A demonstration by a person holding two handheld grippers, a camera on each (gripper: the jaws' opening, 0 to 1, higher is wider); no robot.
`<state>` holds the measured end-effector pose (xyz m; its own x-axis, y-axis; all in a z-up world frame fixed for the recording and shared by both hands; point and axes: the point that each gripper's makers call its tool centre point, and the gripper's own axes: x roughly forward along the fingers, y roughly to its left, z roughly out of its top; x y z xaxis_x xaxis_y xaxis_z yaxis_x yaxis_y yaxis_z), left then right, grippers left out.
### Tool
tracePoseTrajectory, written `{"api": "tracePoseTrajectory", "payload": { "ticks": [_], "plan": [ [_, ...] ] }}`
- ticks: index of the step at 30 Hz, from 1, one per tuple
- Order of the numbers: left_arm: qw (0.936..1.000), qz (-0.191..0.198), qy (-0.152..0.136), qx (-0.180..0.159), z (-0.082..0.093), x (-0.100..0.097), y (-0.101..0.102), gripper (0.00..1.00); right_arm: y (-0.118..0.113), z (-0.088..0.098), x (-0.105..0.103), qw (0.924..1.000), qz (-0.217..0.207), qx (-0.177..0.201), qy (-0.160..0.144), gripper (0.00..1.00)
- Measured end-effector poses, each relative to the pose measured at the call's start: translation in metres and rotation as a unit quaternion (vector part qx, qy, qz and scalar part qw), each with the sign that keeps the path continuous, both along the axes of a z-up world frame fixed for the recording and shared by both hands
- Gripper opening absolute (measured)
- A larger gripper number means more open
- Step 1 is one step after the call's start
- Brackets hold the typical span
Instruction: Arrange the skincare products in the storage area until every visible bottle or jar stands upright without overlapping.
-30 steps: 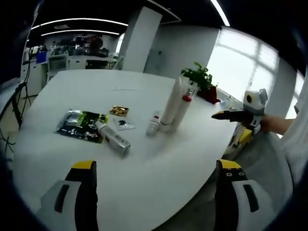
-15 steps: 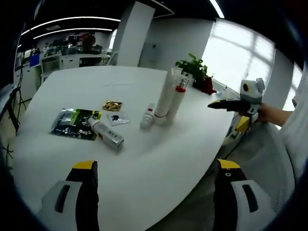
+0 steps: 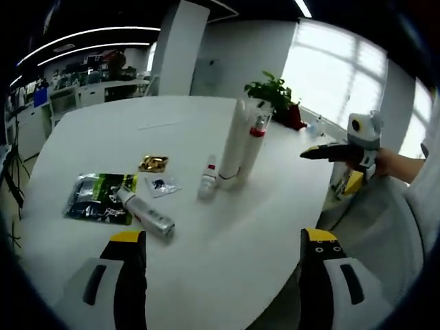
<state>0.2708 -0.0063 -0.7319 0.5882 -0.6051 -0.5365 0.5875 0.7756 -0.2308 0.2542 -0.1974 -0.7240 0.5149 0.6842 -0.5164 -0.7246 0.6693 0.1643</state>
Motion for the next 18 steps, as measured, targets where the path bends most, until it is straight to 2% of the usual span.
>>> {"api": "tracePoseTrajectory", "payload": {
  "ticks": [4,11,18],
  "plan": [
    [1.0,-0.006,0.0,0.007,-0.006,0.013,-0.009,0.79,0.001,-0.001,-0.002,1.0,0.002,-0.004,0.005,0.96],
    [0.9982,-0.037,-0.018,0.043,-0.019,0.041,-0.036,0.69,0.003,-0.006,-0.006,0.9998,0.006,-0.013,0.016,0.96],
    [0.9971,-0.048,-0.022,0.054,-0.041,0.075,-0.044,0.62,0.002,-0.013,-0.009,0.9992,0.008,-0.022,0.031,0.96]
  ]
}}
